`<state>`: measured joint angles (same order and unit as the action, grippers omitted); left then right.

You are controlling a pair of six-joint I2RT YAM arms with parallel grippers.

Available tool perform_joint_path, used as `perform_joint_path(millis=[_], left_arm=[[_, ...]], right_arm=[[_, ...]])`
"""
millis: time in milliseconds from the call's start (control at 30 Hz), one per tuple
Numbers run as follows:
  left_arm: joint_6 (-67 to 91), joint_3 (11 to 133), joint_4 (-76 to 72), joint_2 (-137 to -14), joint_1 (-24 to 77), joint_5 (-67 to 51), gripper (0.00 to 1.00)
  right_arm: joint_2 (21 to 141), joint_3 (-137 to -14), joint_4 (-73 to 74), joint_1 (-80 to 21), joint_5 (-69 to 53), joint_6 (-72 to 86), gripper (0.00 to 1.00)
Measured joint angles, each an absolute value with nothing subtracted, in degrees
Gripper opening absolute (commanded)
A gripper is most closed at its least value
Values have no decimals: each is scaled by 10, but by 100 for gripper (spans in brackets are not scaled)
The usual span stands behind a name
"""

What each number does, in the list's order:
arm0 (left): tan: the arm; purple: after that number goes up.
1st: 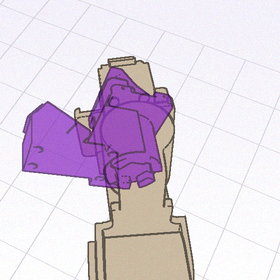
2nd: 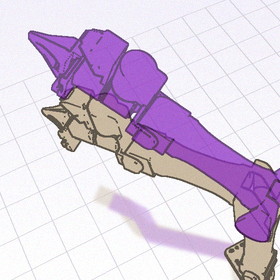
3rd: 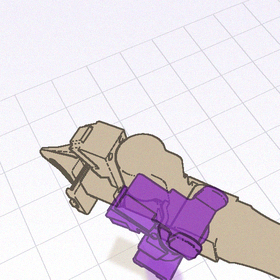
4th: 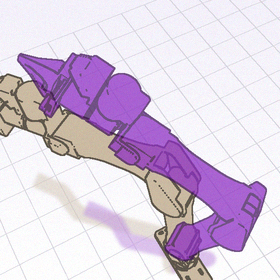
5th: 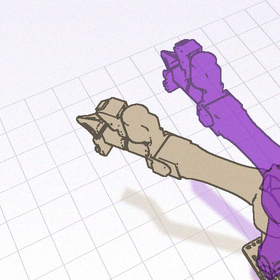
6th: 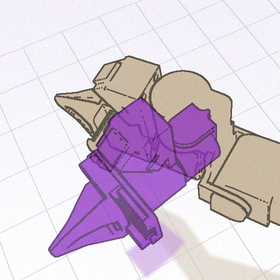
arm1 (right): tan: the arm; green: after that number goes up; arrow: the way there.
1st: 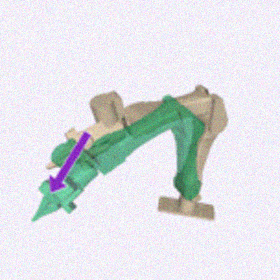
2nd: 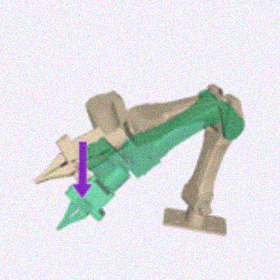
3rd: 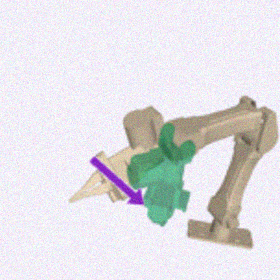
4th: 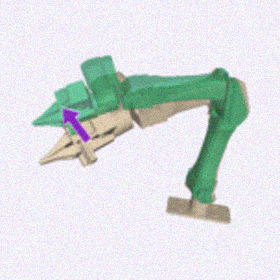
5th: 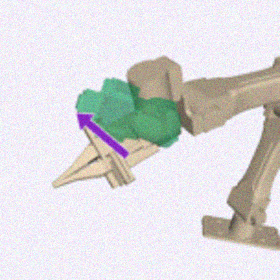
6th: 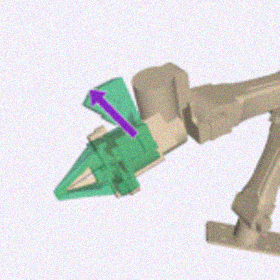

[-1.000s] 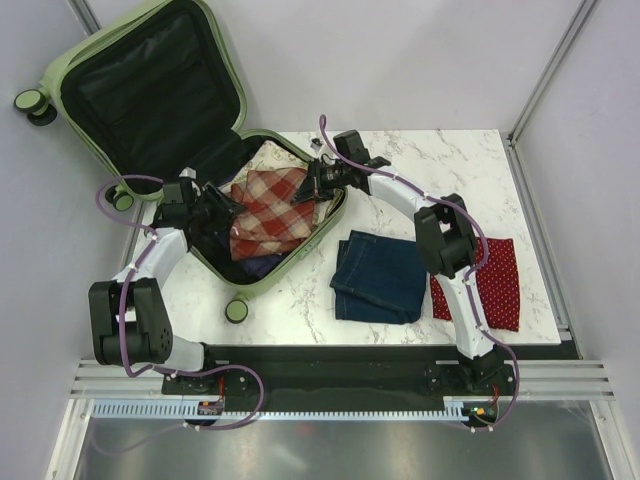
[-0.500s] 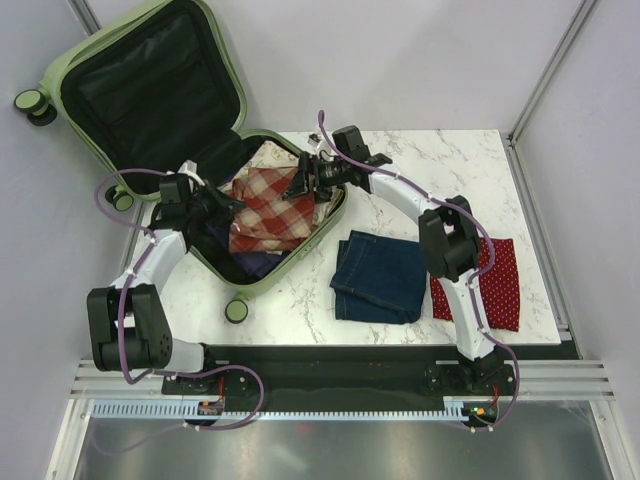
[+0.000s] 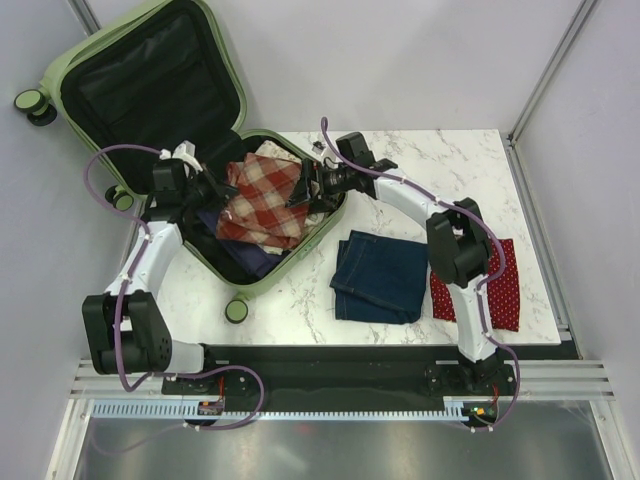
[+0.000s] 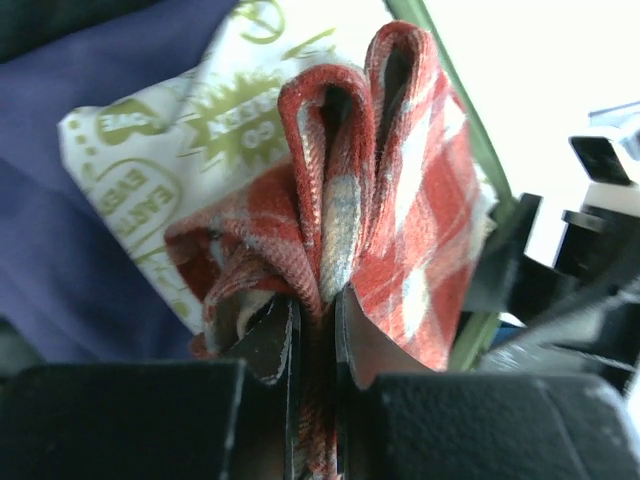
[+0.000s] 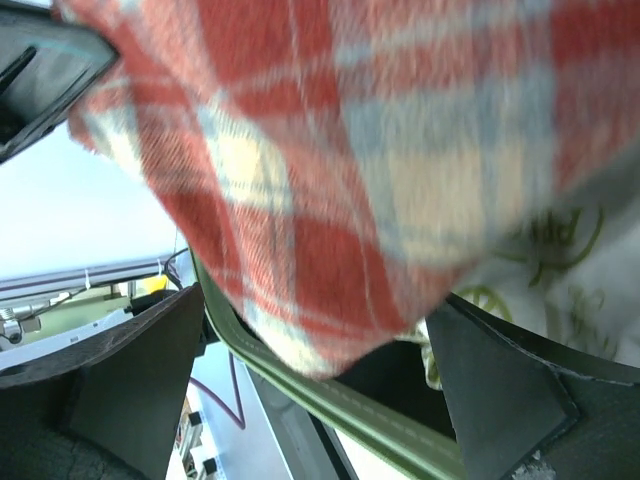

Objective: Pack the luggage
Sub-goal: Place the clothes in the luggage.

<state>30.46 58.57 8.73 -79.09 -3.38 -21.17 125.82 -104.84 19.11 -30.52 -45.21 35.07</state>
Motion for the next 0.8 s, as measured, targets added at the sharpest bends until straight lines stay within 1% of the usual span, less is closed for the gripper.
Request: perform_joint_path(millis=[100,267,400,633,800], left_arm=[[288,597,111,-797,-34,-188,2],[232,678,164,-845,-34,-149,2],[194,700,186,-858,-35,-123,2],[98,758,243,-924,-41,-120,2],[30,768,267,-930,-43,-120,2]], right_arm=[[1240,-1029,191,-305,-449,346,98],[1204,-997,194,-305,-440,339,98],[1180,-983,206,-305,-422,326,98],[1150,-971,228,-298,-397,302,98],[1137,-954,239,-295,-384,292,98]])
